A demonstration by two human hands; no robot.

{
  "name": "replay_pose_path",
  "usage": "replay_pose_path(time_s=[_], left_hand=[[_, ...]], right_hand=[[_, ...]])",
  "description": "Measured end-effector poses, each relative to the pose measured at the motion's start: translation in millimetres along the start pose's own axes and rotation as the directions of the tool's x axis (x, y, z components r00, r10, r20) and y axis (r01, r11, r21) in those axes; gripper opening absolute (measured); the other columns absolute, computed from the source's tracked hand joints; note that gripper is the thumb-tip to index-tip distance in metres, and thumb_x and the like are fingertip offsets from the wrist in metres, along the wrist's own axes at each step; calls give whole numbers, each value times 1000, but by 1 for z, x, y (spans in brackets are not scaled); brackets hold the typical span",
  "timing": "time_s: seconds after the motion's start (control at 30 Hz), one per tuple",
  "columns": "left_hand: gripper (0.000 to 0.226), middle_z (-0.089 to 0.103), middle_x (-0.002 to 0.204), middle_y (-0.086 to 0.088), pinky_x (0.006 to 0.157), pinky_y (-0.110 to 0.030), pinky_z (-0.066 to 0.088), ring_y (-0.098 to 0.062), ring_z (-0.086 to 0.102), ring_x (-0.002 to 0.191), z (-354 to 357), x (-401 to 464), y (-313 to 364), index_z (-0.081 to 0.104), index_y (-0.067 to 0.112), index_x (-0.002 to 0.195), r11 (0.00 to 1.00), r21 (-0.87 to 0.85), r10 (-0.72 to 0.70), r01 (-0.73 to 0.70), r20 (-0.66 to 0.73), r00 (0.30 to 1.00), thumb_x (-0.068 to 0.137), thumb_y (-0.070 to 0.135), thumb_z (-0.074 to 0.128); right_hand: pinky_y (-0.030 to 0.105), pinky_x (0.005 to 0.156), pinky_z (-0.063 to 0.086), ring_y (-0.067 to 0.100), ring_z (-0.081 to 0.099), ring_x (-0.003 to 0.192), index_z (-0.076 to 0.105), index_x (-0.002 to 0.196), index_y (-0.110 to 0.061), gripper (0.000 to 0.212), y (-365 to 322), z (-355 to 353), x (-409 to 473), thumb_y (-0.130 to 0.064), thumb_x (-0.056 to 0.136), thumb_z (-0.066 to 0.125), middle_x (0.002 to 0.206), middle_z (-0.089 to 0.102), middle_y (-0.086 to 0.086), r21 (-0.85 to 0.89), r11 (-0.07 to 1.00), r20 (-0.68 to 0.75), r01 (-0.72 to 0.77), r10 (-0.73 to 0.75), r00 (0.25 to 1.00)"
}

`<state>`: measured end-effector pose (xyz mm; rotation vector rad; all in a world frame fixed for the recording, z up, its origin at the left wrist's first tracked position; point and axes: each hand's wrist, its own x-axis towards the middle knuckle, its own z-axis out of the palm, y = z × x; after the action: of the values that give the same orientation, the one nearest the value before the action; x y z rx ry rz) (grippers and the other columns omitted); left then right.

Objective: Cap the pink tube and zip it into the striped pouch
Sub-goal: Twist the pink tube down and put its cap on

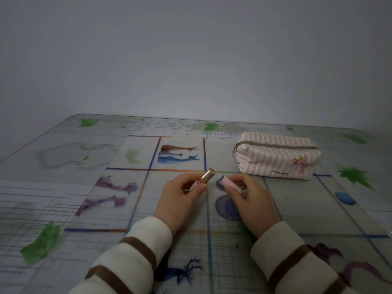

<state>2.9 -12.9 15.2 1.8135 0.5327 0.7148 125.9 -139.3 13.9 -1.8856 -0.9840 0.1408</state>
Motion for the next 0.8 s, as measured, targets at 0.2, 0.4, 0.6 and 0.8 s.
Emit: replay_pose_path(time_s=[0.2, 0.4, 0.6, 0.8], left_hand=[[22, 68, 104, 9, 87, -18, 45, -3, 60, 99, 0, 0, 0, 65, 27, 104, 999, 46, 17, -17, -12, 1000, 84, 17, 64], [24, 66, 106, 10, 79, -9, 43, 1, 57, 98, 1, 1, -1, 65, 25, 109, 994, 102, 45, -44, -7, 999, 86, 21, 61], [23, 66, 104, 7, 78, -4, 43, -3, 58, 97, 2, 1, -2, 65, 23, 108, 987, 141, 72, -73, 11, 997, 85, 21, 63], [22, 65, 99, 1, 73, -4, 38, -4, 56, 87, 4, -1, -1, 66, 22, 104, 973, 193, 123, -124, 14, 992, 83, 15, 65]], right_hand=[[15, 61, 54, 4, 68, 74, 63, 92, -20, 16, -3, -2, 5, -6, 87, 56, 78, 71, -2, 576, 802, 91, -160, 132, 987], [17, 65, 54, 8, 66, 71, 66, 102, -19, 17, 5, -3, 6, -16, 87, 59, 81, 73, -6, 515, 845, 80, -145, 122, 989], [11, 63, 50, 0, 65, 75, 65, 102, -19, 20, -1, -4, 3, -8, 88, 57, 84, 71, -11, 503, 862, 35, -72, 63, 997], [10, 65, 51, -1, 68, 81, 59, 97, -23, 29, -2, -4, 1, 3, 85, 56, 92, 67, -9, 522, 852, 12, -35, 34, 999]])
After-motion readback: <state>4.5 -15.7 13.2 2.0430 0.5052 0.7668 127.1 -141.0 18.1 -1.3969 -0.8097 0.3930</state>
